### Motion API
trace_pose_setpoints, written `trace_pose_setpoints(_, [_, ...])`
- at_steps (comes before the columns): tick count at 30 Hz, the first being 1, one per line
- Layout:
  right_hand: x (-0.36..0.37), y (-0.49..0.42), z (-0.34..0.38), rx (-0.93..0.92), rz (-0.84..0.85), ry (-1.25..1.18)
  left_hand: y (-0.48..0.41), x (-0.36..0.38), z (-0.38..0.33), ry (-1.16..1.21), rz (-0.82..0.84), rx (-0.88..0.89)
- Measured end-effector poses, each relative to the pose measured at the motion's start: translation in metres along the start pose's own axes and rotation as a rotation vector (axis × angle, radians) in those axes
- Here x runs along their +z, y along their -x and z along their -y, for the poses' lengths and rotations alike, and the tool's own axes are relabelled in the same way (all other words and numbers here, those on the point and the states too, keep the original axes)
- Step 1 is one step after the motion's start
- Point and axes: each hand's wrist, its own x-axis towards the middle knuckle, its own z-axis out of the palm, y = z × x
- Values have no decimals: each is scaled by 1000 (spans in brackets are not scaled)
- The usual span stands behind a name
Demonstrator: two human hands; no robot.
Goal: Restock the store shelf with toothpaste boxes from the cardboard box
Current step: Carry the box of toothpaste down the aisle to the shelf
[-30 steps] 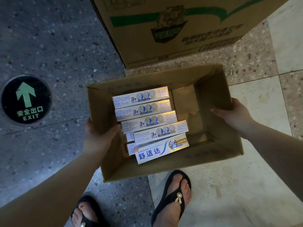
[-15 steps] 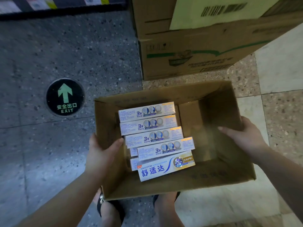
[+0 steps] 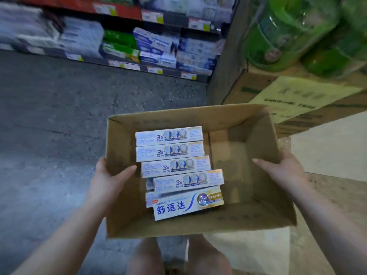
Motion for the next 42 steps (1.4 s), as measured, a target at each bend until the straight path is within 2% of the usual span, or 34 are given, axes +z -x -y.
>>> trace_pose_setpoints(9, [-22, 144, 158, -309, 92, 128, 91, -197, -7, 112, -295, 9])
trace_pose_setpoints(17, [46, 280, 277, -545, 216, 267, 129, -374, 38, 226, -445, -33])
trace_pose_setpoints(22, [104, 346, 335, -675, 241, 340, 133, -473, 72, 205, -532, -81])
trace_pose_setpoints(32, [205, 431, 460, -861, 279, 377, 107, -611, 108, 153, -661, -180])
trace_pose_setpoints(42, [339, 471, 618, -933, 396, 392, -12, -751, 127, 163, -692, -244])
